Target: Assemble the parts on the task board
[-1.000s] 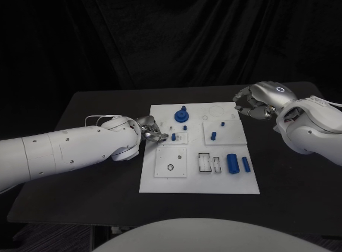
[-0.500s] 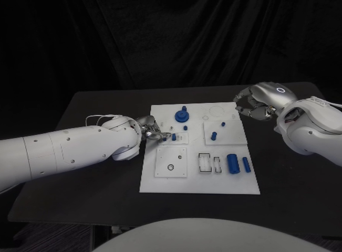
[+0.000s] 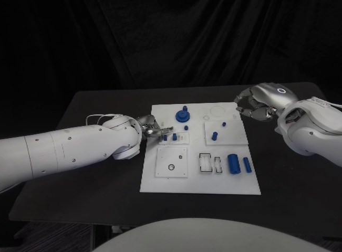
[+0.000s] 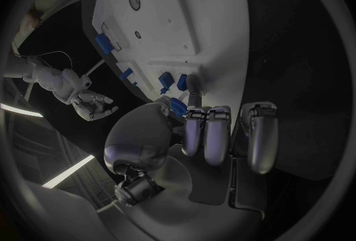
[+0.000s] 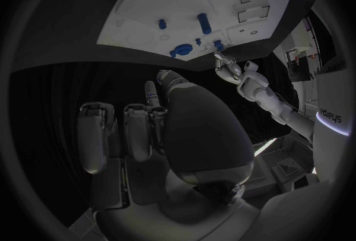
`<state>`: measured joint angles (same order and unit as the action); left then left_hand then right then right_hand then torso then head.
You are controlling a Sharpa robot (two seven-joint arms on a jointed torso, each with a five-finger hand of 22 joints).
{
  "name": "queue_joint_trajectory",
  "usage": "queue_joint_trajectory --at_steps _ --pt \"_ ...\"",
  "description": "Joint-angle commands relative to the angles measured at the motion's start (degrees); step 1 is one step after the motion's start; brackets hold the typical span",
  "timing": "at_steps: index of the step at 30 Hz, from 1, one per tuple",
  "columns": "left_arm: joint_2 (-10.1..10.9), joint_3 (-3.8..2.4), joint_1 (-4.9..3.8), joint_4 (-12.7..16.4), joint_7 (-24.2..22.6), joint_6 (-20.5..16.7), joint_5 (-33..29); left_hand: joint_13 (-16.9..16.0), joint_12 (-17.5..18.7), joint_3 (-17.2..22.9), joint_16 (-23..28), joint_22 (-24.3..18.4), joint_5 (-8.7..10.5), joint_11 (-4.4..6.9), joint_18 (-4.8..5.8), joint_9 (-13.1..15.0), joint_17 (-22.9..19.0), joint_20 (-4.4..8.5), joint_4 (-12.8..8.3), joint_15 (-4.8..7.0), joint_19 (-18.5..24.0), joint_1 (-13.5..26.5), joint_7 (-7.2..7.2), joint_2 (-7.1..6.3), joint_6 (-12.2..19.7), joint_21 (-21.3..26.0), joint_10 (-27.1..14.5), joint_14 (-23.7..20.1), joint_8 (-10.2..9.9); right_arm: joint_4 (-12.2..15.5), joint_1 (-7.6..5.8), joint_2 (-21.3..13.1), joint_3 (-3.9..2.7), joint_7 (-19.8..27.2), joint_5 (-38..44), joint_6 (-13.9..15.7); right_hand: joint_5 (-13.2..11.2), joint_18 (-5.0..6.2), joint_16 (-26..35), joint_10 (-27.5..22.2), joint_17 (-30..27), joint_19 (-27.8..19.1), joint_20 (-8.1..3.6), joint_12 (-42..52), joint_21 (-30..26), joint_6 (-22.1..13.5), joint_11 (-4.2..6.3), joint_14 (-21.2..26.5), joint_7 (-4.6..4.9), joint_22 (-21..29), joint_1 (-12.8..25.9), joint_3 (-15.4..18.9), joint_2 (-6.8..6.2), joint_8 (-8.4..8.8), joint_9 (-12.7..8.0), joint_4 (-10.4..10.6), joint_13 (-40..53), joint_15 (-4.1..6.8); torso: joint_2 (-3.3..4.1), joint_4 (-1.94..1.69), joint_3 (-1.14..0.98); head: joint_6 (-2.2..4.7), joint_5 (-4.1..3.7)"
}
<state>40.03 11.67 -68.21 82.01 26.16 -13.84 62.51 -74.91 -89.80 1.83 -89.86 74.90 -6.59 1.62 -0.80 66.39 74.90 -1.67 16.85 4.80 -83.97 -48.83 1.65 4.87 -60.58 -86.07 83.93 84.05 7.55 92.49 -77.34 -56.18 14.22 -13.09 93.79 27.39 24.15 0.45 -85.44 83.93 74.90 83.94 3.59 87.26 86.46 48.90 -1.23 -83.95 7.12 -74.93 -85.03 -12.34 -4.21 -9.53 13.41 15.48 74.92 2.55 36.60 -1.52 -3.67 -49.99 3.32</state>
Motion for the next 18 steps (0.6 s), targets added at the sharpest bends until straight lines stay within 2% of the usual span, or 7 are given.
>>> queue_joint_trajectory --at_steps 1,4,6,9,11,15,18 --pt "-0.06 0.42 0.66 -0.33 -0.10 0.26 -0.27 -15.09 -0.20 -1.07 -0.14 10.95 -0.74 -0.23 -0.79 0.72 15.10 -0.44 0.01 -0.41 -2.27 0.67 1.03 0.89 1.41 0.24 6.07 5.95 0.74 0.06 0.13 0.00 -0.04 -1.09 0.20 -0.32 0.23 0.58 0.38 2.95 11.05 4.02 0.42 -0.26 -0.22 0.33 -0.41 -4.75 0.01 -13.71 0.40 -0.29 -0.01 0.03 -0.07 -0.02 11.80 -0.29 0.02 0.01 0.02 -0.01 0.01" --pt "0.15 0.42 0.67 -0.19 -2.25 -2.27 -0.27 -15.09 -0.20 -2.50 -0.14 11.14 -1.21 -0.14 -0.73 1.85 15.10 -0.39 0.00 -0.34 -2.42 1.10 0.91 2.18 1.41 0.10 6.07 5.95 1.55 0.14 0.14 -0.09 -0.04 -1.08 0.20 -0.26 0.23 0.58 0.38 2.95 11.05 4.02 0.42 -0.26 -0.22 0.33 -0.41 -4.75 0.01 -13.71 0.40 -0.29 -0.01 0.03 -0.07 -0.02 11.80 -0.29 0.02 0.00 0.00 -0.01 0.06" --pt "0.28 0.42 0.68 -0.07 -3.19 -3.49 -0.27 -15.09 -0.20 -2.75 -0.14 11.19 -1.20 -0.12 -0.72 2.05 15.10 -0.38 0.00 -0.32 -2.46 1.14 0.88 2.37 1.41 0.06 6.07 5.95 1.70 0.18 0.14 -0.15 -0.04 -1.08 0.20 -0.24 0.23 0.58 0.38 2.95 11.05 4.02 0.42 -0.26 -0.22 0.33 -0.41 -4.75 0.01 -13.71 0.40 -0.29 -0.01 0.03 -0.07 -0.02 11.80 -0.29 0.02 0.00 0.00 -0.01 0.04" --pt "0.95 0.42 0.68 0.75 -7.07 -8.60 -0.27 -15.09 -0.20 -4.76 -0.14 11.68 -1.79 0.14 -0.56 4.59 15.10 -0.17 -0.11 -0.11 -2.88 -0.36 0.55 2.84 1.45 -0.38 6.07 5.95 3.38 0.35 0.14 -0.45 -0.04 -1.06 0.20 -0.10 0.23 0.58 0.38 2.95 11.05 4.02 0.42 -0.26 -0.22 0.33 -0.41 -4.75 0.01 -13.71 0.40 -0.29 -0.01 0.03 -0.07 -0.02 11.80 -0.29 0.02 -0.01 0.00 -0.01 -0.02" --pt "1.50 0.41 0.66 1.45 -9.52 -11.72 -0.27 -15.09 -0.20 -6.10 -0.14 11.94 -2.81 0.33 -0.47 6.43 15.10 -0.02 -0.14 0.06 -3.11 -1.78 0.33 3.17 1.62 -0.61 6.07 5.95 4.54 0.45 0.14 -0.64 -0.04 -1.04 0.20 0.01 0.23 0.58 0.38 2.95 11.05 4.02 0.42 -0.26 -0.22 0.33 -0.41 -4.75 0.01 -13.71 0.40 -0.29 -0.01 0.03 -0.07 -0.02 11.80 -0.29 0.02 0.00 0.00 -0.01 -0.07" --pt "2.66 0.29 0.33 2.90 -14.22 -17.08 -0.27 -15.09 -0.20 -8.25 -0.14 12.19 -6.08 0.55 -0.41 9.22 15.10 0.19 -0.19 0.24 -3.27 -6.63 0.09 2.51 2.73 -0.76 6.07 5.95 6.08 0.55 0.14 -0.86 -0.05 -0.95 0.19 0.34 0.23 0.59 0.43 2.95 11.01 3.99 0.43 -0.26 -0.27 0.35 -0.42 -4.74 0.02 -13.69 0.52 -0.31 -0.03 0.04 -0.10 0.04 11.80 -0.30 -0.02 0.01 0.00 -0.01 -0.19" --pt "3.62 0.16 -0.82 4.01 -18.48 -20.01 -0.27 -15.09 -0.20 -10.37 -0.14 11.93 -3.48 -0.48 -0.53 9.08 15.10 -0.44 -0.16 -0.61 -2.84 -8.18 1.30 2.57 6.78 -0.34 6.07 5.95 4.21 0.59 0.13 -0.97 -0.05 -0.77 0.02 0.72 0.24 0.61 0.50 2.91 10.95 3.95 0.43 -0.30 -0.35 0.35 -0.42 -4.72 0.02 -13.66 0.52 -0.32 -0.04 0.04 -0.11 0.04 11.76 -0.30 -0.02 0.05 0.03 -0.01 -0.21"
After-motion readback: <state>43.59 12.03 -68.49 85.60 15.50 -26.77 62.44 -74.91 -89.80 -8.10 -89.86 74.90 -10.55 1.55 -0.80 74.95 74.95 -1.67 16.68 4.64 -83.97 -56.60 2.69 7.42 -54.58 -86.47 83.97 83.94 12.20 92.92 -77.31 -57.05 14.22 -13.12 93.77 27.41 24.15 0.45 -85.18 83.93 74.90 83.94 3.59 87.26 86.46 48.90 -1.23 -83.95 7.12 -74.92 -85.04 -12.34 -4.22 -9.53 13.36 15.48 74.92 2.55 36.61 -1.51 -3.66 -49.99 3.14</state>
